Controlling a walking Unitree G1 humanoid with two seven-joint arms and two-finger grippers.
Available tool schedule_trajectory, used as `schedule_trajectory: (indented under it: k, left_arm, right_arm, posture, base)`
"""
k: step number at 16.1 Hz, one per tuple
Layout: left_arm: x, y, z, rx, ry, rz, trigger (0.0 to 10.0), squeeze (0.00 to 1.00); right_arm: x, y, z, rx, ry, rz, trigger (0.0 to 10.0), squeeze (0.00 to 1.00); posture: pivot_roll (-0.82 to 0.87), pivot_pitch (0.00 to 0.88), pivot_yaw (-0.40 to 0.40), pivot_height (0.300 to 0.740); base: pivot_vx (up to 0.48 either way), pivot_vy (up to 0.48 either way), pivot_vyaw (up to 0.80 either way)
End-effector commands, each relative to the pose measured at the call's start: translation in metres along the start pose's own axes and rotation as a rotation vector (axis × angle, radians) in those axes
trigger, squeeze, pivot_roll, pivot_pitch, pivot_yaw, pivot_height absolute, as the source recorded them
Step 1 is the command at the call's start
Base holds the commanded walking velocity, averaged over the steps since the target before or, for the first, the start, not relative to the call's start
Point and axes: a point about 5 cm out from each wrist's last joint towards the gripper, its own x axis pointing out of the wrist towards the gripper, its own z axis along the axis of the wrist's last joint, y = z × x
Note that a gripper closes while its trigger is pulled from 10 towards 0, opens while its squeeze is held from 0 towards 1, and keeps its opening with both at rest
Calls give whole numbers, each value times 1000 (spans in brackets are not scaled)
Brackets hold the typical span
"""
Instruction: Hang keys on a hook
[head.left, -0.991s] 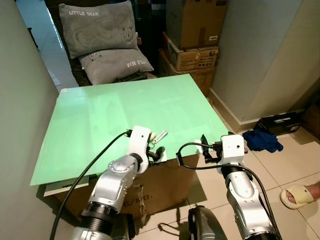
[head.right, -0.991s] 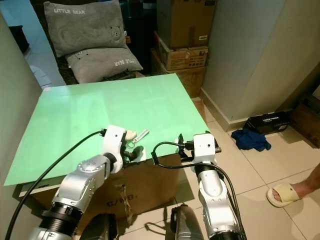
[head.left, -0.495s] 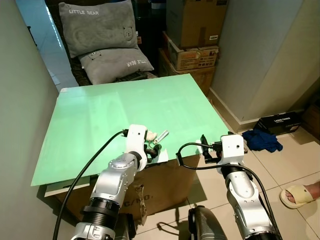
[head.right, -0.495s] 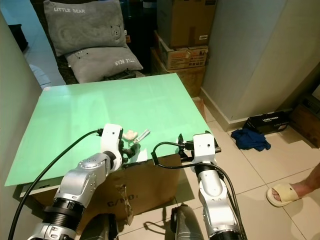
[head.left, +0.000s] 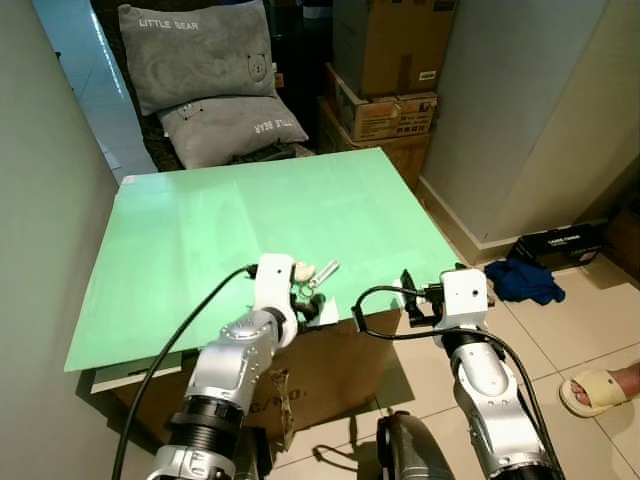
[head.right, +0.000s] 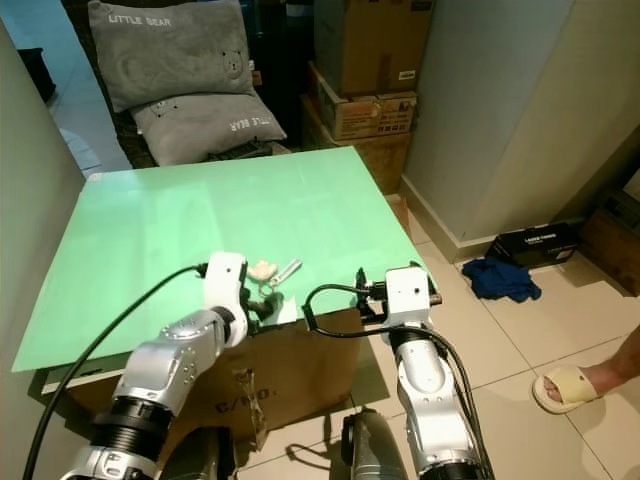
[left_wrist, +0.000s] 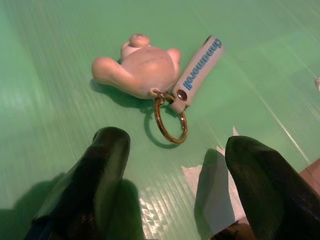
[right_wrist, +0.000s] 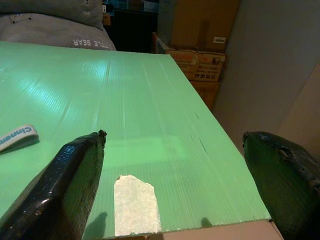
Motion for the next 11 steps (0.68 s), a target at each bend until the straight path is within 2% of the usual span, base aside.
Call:
schedule_trajectory:
  k: [1,7,11]
  left_arm:
    - [5,-4,3,-15,12,-17,9961,0]
    - [12,-14,6,-8,9,-59,10000,0]
    - [14,-17,16,51,-40,-47,10000,0]
  right_arm:
    - [3,1,2,-8,4,11,10000,0]
    - [0,-1,2,-12,4,6,10000,0]
    - [-5,-1,1,-13,11,3,10000,0]
  posture:
    - [-90,0,20,632]
    - [-109,0,18,632]
    - [-125,0,26,632]
  base:
    - [0,0,0]
    - [0,0,0]
    - [0,0,0]
